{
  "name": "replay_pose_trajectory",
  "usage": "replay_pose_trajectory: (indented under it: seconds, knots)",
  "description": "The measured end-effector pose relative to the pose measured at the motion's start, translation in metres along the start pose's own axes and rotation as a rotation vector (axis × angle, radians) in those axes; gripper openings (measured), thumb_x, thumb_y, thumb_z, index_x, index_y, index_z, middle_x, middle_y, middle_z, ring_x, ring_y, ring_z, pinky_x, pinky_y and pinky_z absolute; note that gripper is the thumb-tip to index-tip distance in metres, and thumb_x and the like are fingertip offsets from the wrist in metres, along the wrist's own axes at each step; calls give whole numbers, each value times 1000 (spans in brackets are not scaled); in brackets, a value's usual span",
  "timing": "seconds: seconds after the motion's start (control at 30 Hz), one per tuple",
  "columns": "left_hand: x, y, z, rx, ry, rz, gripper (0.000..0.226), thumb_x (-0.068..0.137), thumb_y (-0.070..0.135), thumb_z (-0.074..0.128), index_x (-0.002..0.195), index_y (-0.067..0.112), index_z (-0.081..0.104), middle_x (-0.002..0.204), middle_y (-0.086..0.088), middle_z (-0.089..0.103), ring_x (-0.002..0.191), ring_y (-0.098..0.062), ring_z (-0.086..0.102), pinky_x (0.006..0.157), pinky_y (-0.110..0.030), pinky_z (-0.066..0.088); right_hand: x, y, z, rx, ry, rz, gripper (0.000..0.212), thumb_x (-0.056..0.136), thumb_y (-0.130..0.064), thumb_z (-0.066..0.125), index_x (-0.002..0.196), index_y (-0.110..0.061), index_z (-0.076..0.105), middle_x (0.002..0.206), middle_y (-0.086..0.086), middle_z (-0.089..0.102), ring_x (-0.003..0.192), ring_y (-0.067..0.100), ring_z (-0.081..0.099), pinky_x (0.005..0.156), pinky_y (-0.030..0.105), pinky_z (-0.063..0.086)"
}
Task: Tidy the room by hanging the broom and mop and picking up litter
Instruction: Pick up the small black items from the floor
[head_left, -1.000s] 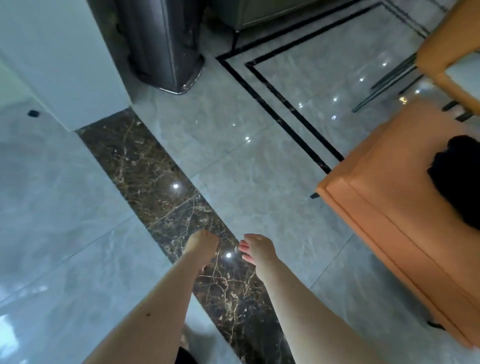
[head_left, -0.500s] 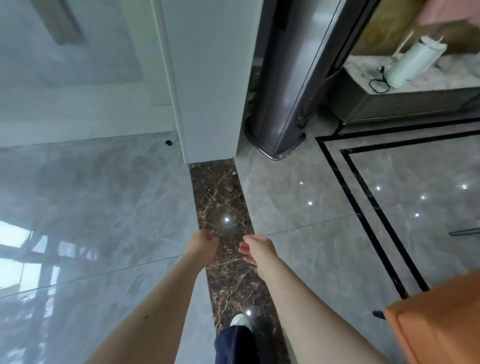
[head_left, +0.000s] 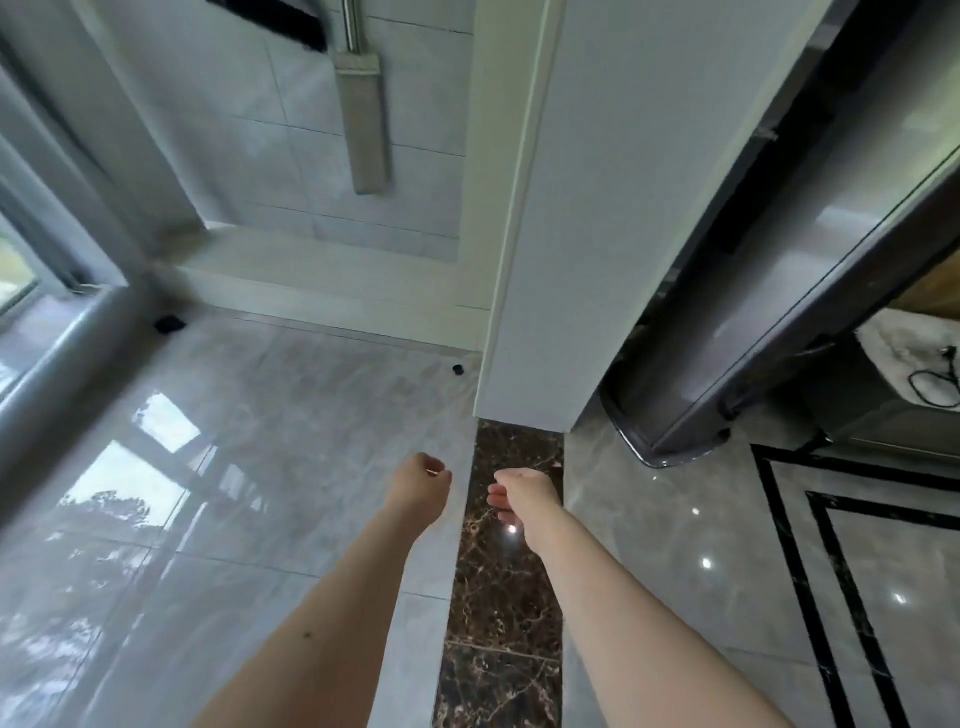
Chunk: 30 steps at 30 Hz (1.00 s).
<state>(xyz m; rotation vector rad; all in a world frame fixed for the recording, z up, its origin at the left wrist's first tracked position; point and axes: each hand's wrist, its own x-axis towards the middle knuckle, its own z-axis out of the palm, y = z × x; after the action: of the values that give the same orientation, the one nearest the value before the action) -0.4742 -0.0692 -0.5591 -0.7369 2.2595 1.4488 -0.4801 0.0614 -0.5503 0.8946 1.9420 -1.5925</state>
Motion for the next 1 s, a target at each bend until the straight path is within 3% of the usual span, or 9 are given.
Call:
replay_pose_trajectory:
  seconds: [0.1,0.2,0.4,0.53,0.7,0.9,1.0]
  knots:
    - [13,6,-30,-42,58,-15,27,91,14,52,114,0,58,113,-23,63,101,-37,63,75,-40,53,-1,-26,26,-21,-47,-23,26,97,-12,45,116,-2,59,88,7,62,76,15,59,56,21,41]
    - [30,11,-58,-75,93,-28,27,90,13,52,113,0,58,115,-26,63,108,-38,62,90,-46,51,4,-51,54,-53,-78,-44,28,96,-12,46,118,1,58,74,2,58,64,10,56,56,21,40]
    - [90,24,-113,-129,116,-23,27,91,15,51,113,1,58,117,-21,62,106,-35,62,89,-42,52,30,-106,116,-117,-82,-60,26,96,-13,44,113,-1,60,69,0,57,66,11,58,56,23,42]
    - [132,37,-147,-143,127,-25,25,90,12,52,110,0,59,113,-23,64,105,-36,63,87,-43,52,49,-143,151,-125,-67,-70,13,95,-14,46,94,-9,58,71,0,59,64,10,58,58,23,45]
    - [180,67,-190,-106,135,-25,26,89,14,52,110,1,59,111,-25,66,105,-37,63,87,-42,52,69,-200,189,-105,-74,-101,17,95,-12,47,81,-14,55,71,0,59,62,9,57,55,22,43]
    - [235,128,-221,-124,141,40,26,89,15,53,111,2,59,111,-22,65,102,-36,65,85,-40,53,99,-277,212,-96,-78,-140,15,95,-14,47,101,-10,60,80,2,63,63,9,58,58,22,45]
    - [273,161,-234,-131,164,54,26,90,14,52,111,1,59,112,-22,65,104,-36,64,89,-41,52,125,-322,220,-80,-92,-162,13,95,-13,46,100,-10,58,77,1,61,64,10,58,58,22,44]
